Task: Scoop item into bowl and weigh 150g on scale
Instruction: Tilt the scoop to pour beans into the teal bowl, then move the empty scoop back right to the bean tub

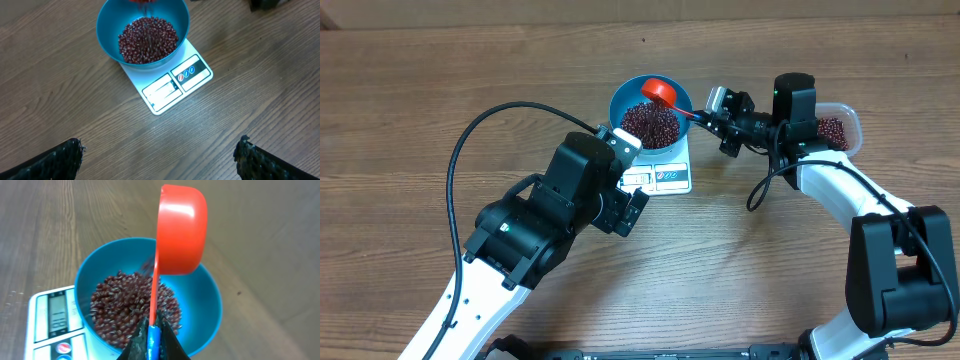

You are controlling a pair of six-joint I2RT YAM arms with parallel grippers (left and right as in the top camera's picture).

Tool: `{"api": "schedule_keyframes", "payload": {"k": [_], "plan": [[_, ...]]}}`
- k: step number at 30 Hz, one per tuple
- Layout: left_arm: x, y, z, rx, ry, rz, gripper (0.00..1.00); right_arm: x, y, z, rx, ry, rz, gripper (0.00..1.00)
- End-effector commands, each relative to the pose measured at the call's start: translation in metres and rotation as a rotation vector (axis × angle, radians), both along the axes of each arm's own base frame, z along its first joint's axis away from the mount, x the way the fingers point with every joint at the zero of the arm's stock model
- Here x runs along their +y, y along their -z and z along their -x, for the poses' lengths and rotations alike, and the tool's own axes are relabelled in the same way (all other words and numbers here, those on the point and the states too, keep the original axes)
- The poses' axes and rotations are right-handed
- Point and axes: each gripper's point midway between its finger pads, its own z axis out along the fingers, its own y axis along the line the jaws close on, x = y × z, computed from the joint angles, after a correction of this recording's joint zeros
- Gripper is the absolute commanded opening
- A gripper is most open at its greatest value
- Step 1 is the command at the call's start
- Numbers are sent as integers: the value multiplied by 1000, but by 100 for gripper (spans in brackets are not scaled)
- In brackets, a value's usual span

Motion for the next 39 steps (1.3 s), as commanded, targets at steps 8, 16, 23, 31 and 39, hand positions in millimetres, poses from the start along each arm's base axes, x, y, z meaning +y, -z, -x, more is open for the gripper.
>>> {"api": "schedule_keyframes", "payload": {"k": [8, 16, 23, 31, 39], "plan": [[-1, 3, 0, 7, 16, -5, 99, -6, -11, -20, -162, 52, 58, 4], [-1, 3, 0, 8, 15, -5, 99, -7, -33, -16, -192, 58, 47, 4], [-1, 3, 0, 7, 16, -5, 99, -34, -66, -14, -142, 199, 27, 4], [-1, 3, 0, 7, 15, -5, 99, -129, -81, -19, 23, 657, 45, 4], [-1, 3, 0, 8, 16, -5, 99, -230, -59, 7, 280, 1039, -9, 4]]}}
